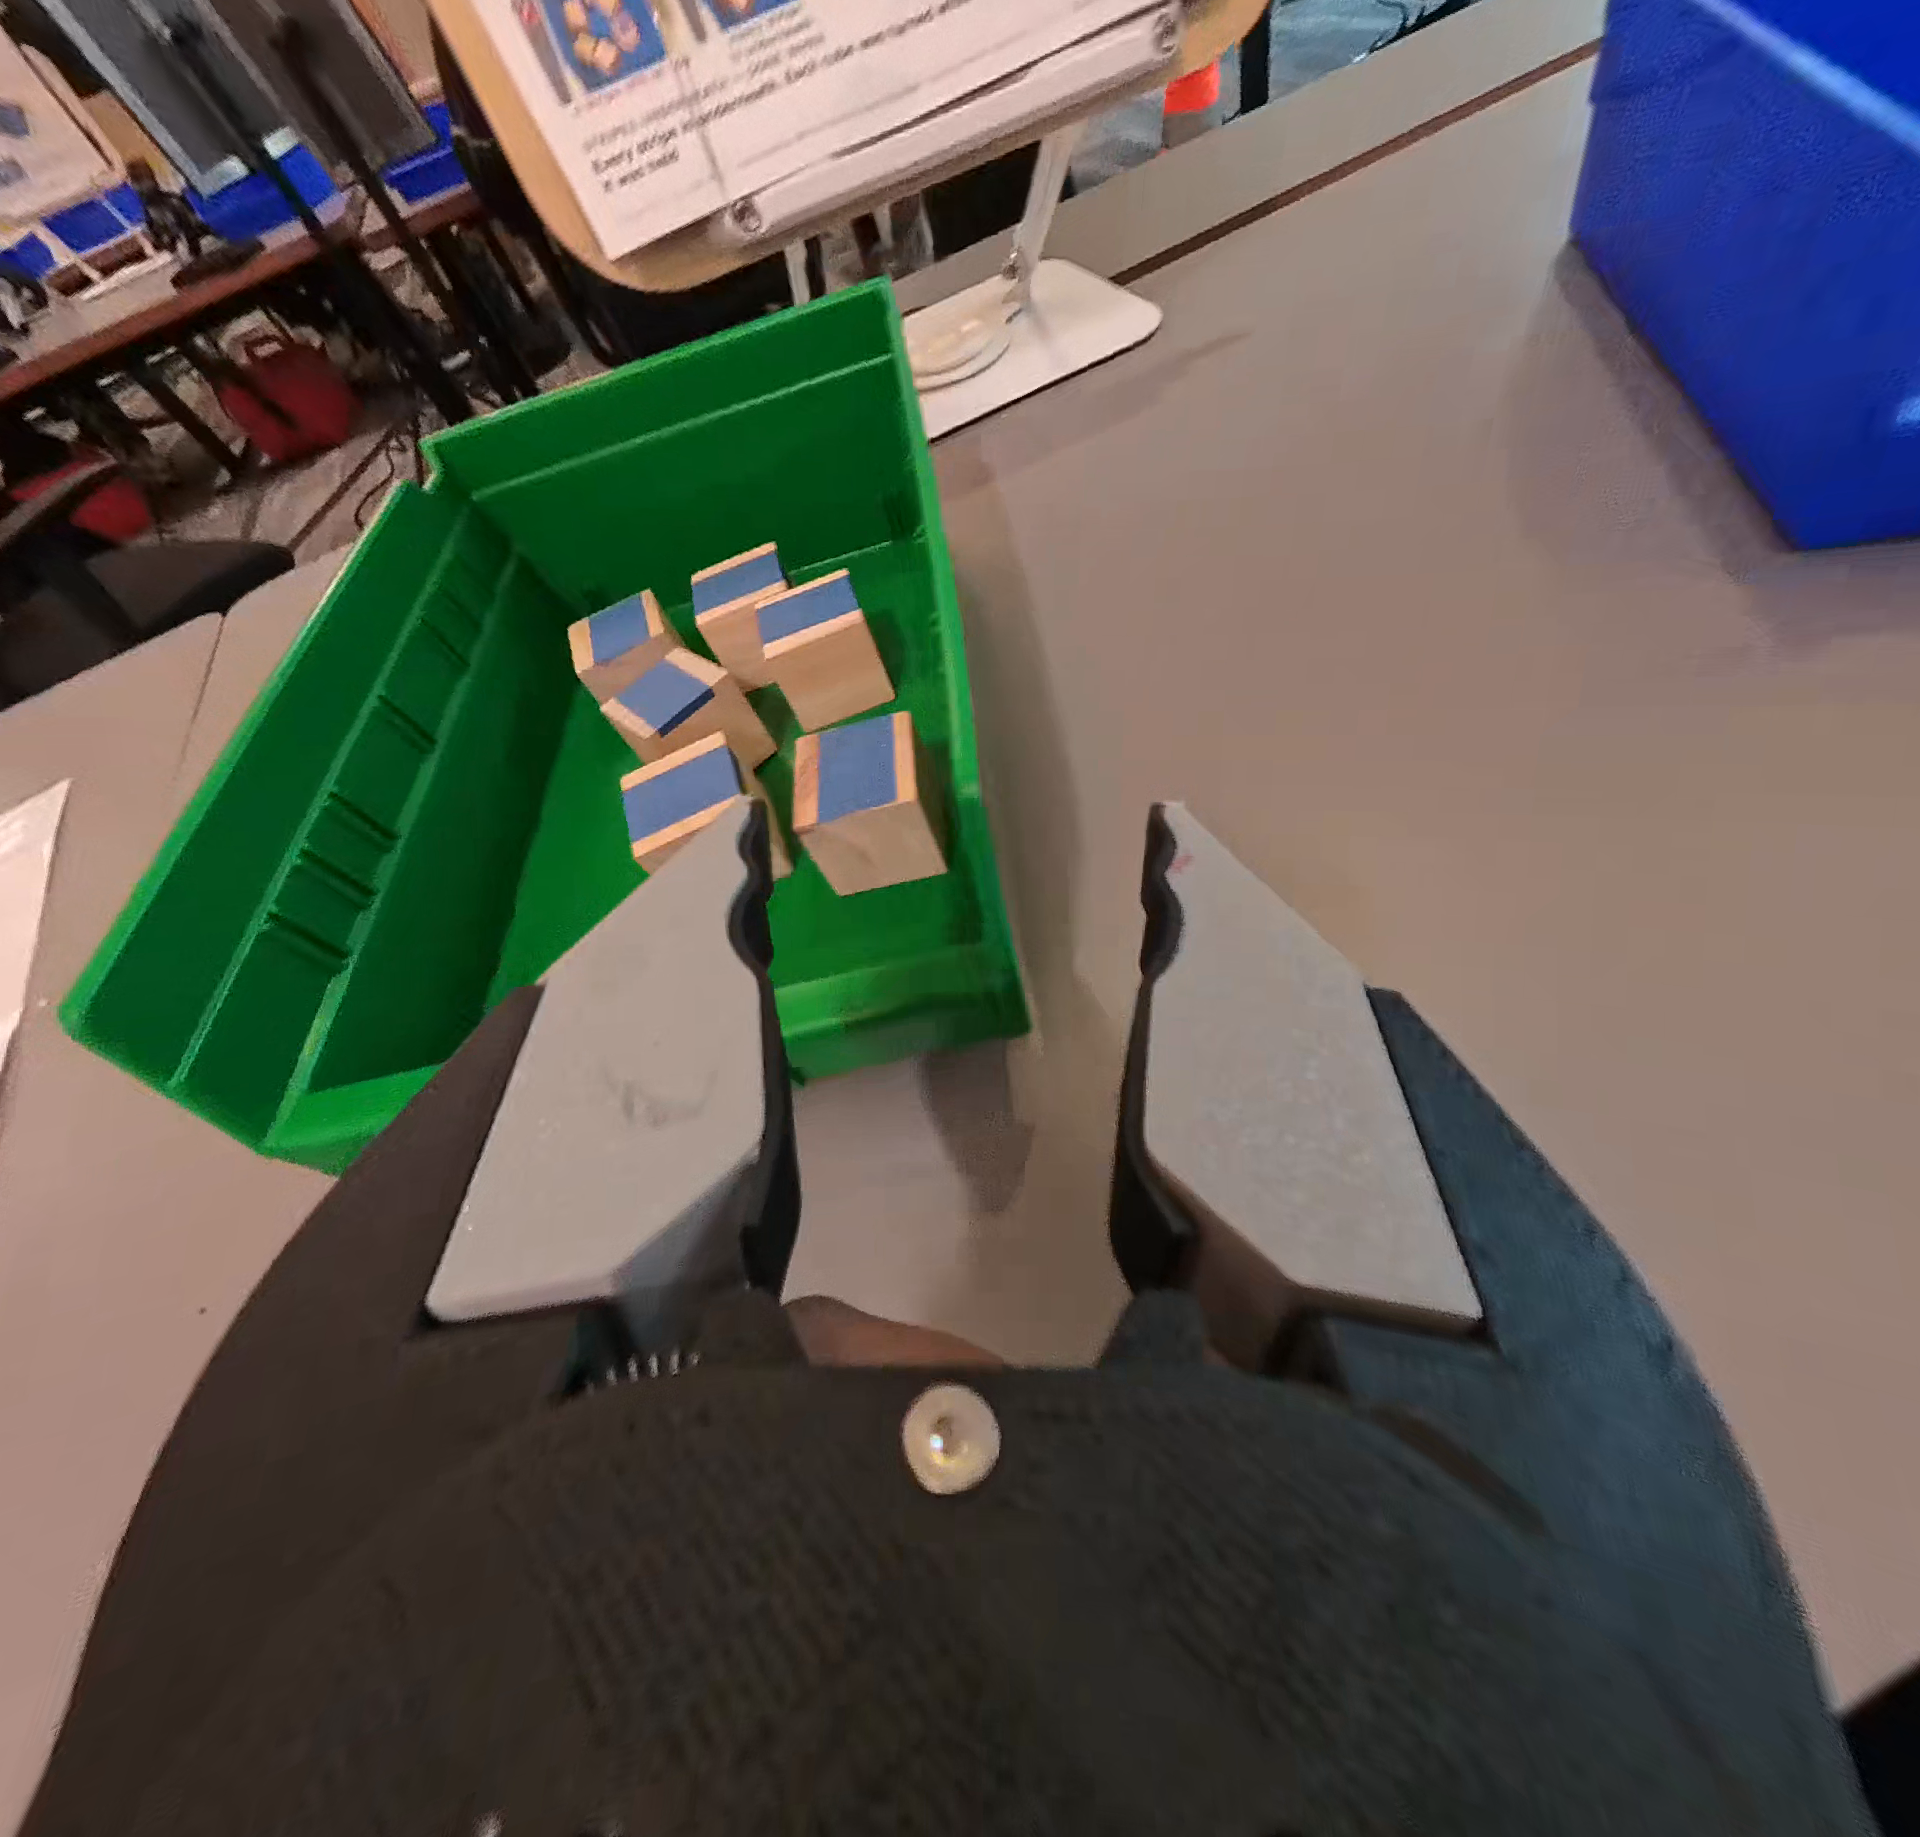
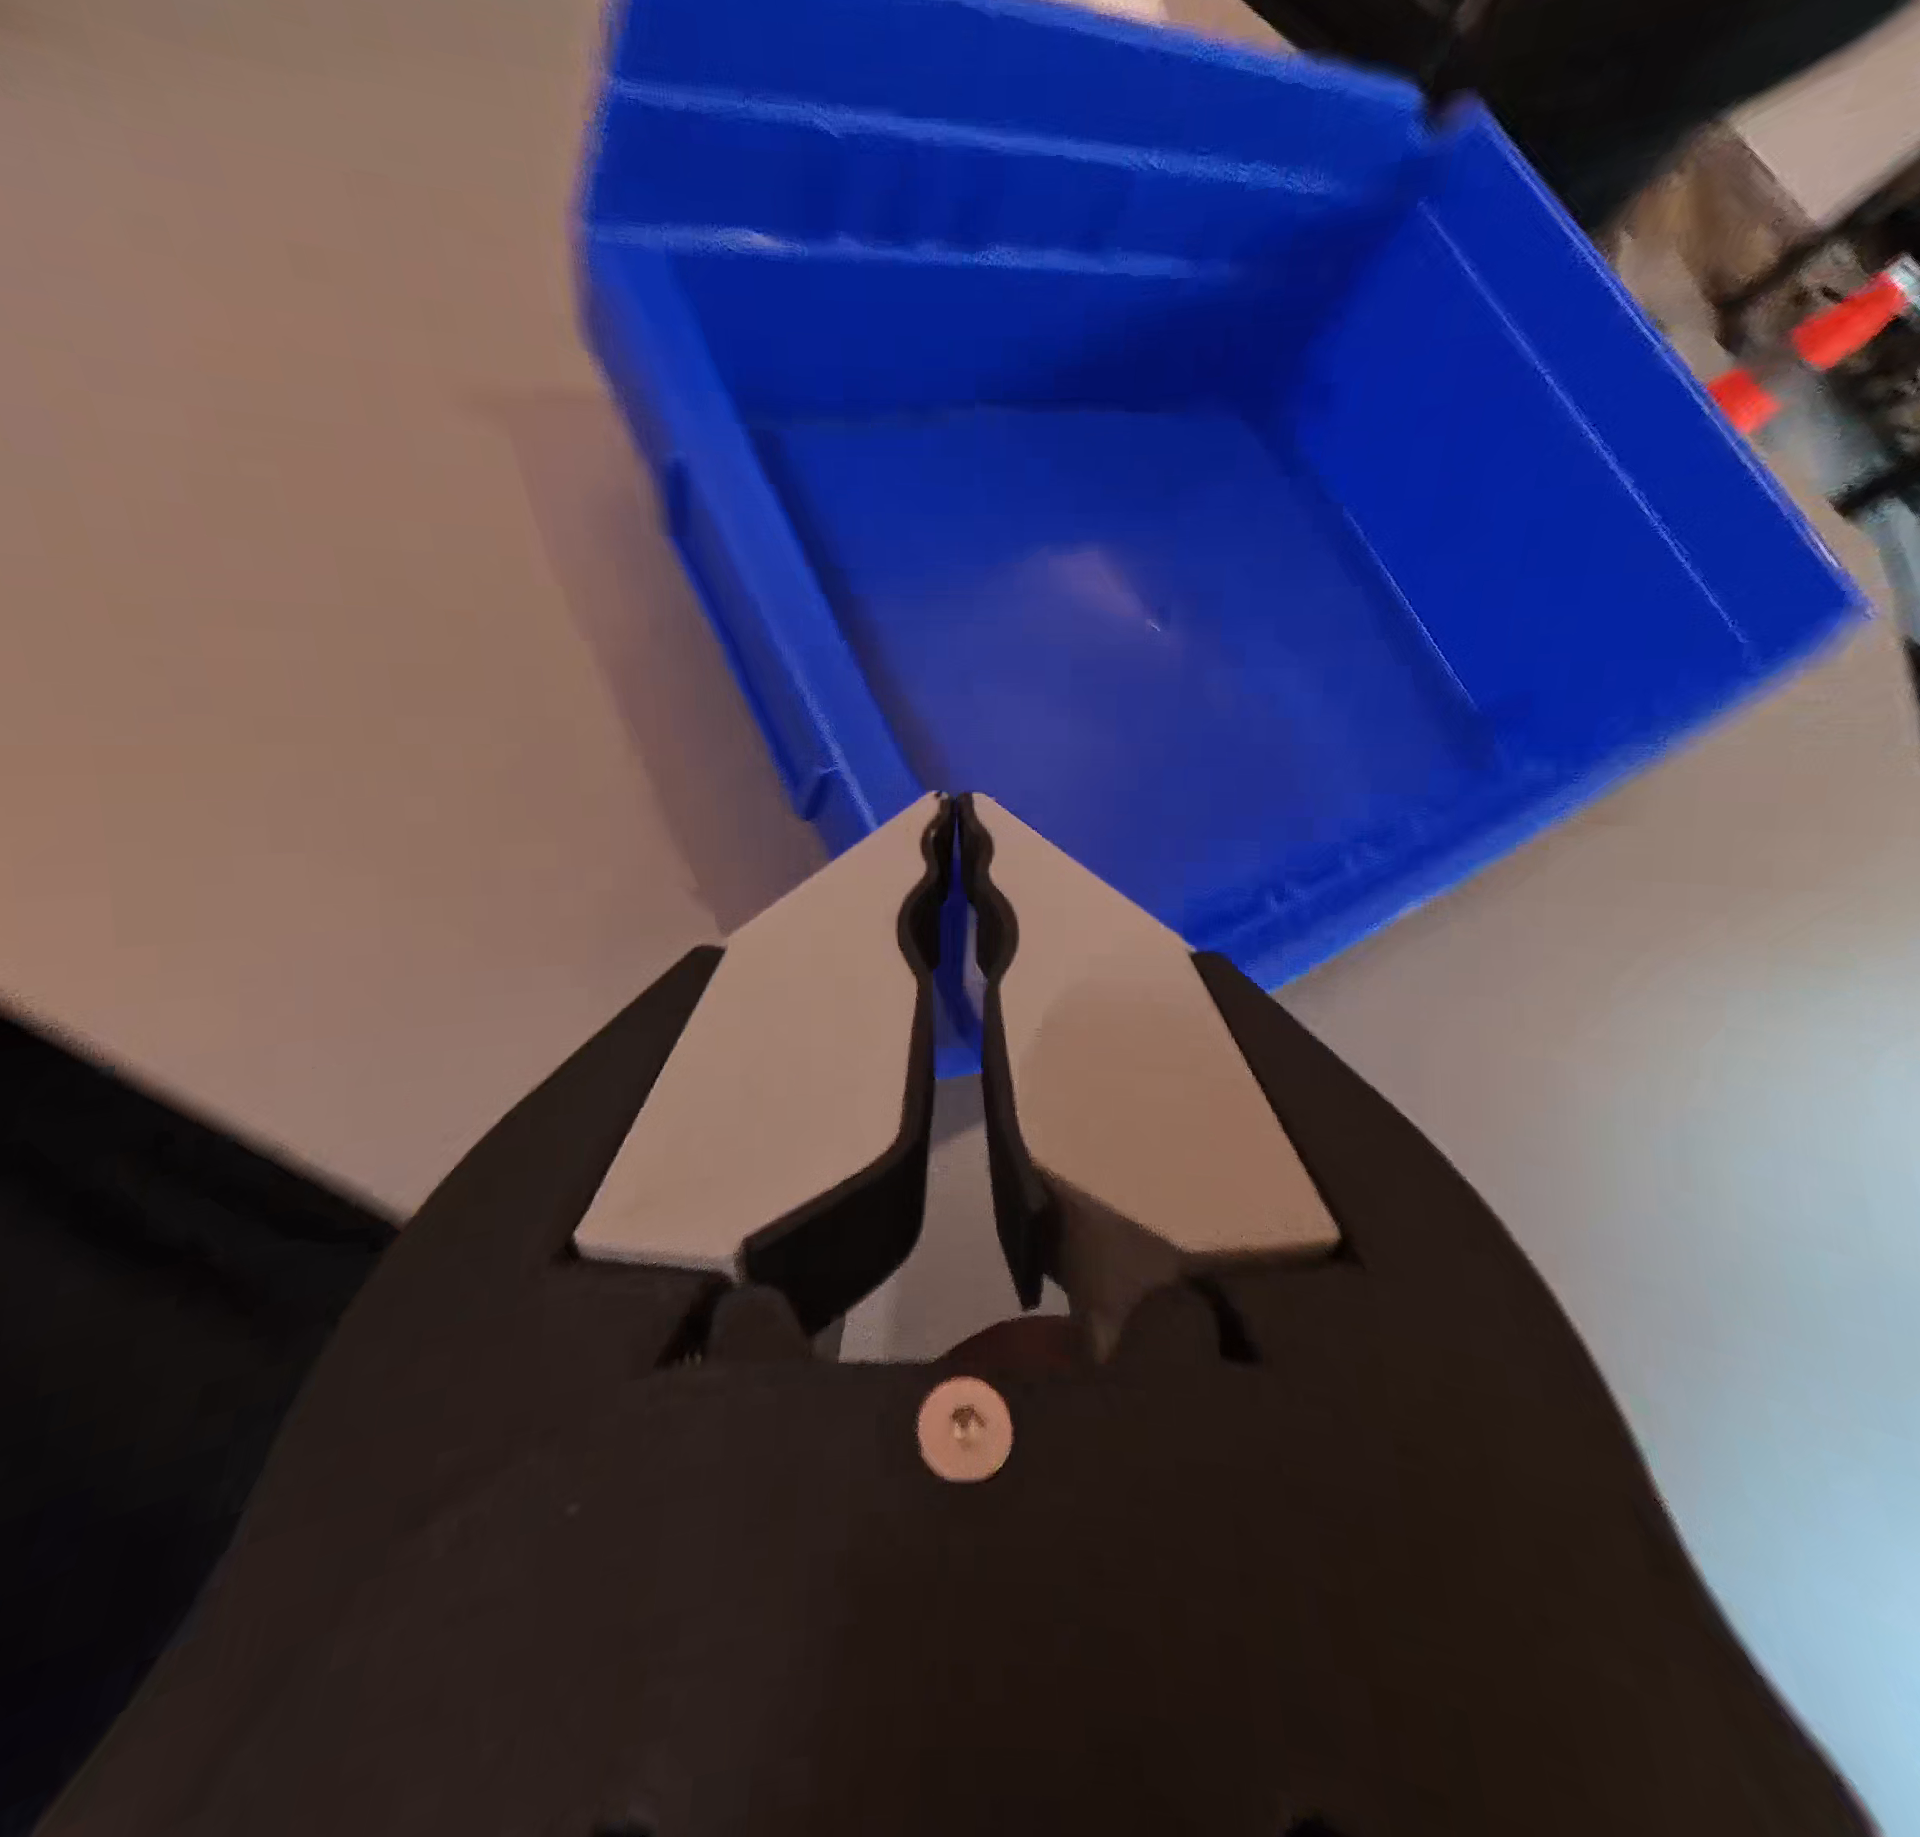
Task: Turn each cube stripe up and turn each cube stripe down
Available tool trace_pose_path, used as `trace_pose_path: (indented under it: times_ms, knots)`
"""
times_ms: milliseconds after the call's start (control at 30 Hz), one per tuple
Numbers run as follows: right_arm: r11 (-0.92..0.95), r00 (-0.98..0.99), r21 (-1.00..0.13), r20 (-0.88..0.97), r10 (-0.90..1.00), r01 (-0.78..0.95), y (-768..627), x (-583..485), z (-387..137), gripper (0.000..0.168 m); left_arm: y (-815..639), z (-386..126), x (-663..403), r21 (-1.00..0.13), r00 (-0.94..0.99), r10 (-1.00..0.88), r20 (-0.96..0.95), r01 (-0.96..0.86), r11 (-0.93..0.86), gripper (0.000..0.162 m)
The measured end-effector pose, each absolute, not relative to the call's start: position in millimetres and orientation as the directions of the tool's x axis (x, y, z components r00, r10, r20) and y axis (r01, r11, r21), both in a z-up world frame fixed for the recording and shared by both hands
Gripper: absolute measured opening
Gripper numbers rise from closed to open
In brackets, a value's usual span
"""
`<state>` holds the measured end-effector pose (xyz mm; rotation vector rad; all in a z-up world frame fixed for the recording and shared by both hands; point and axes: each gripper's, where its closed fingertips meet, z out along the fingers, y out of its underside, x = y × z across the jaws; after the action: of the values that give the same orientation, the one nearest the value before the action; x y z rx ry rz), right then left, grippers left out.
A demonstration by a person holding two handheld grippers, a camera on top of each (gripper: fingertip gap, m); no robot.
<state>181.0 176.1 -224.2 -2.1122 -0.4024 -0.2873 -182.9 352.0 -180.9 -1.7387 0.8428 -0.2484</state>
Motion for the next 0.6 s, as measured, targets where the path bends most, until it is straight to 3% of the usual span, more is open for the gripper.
trace_pose_path:
  times_ms: [100,133,200,233,267,400,600]
  knots:
    - [-0.6,0.946,-0.75,0.321,0.036,0.277,184,234,-229,0.001,360,-191,-178,-0.902,0.718,-0.661,-0.219,-0.407,-0.143,0.073]
    - [-0.597,0.96,-0.763,0.277,0.047,0.249,185,233,-226,0.008,361,-195,-173,-0.899,0.712,-0.67,-0.212,-0.411,-0.153,0.074]
    - [-0.514,0.972,-0.826,0.188,0.137,0.232,190,205,-211,0.039,368,-202,-167,-0.885,0.711,-0.661,-0.24,-0.44,-0.152,0.074]
    - [-0.469,0.971,-0.854,0.161,0.178,0.227,193,189,-204,0.041,374,-204,-166,-0.876,0.718,-0.641,-0.269,-0.459,-0.146,0.073]
    - [-0.445,0.965,-0.865,0.147,0.216,0.231,197,173,-203,0.046,380,-206,-166,-0.867,0.726,-0.619,-0.301,-0.478,-0.139,0.066]
    - [-0.44,0.939,-0.845,0.189,0.287,0.304,216,133,-220,0.061,398,-213,-160,-0.847,0.725,-0.597,-0.343,-0.513,-0.136,0.005]
    - [-0.431,0.932,-0.838,0.225,0.285,0.334,258,97,-231,0.071,405,-214,-173,-0.87,0.775,-0.578,-0.255,-0.445,-0.213,0.004]
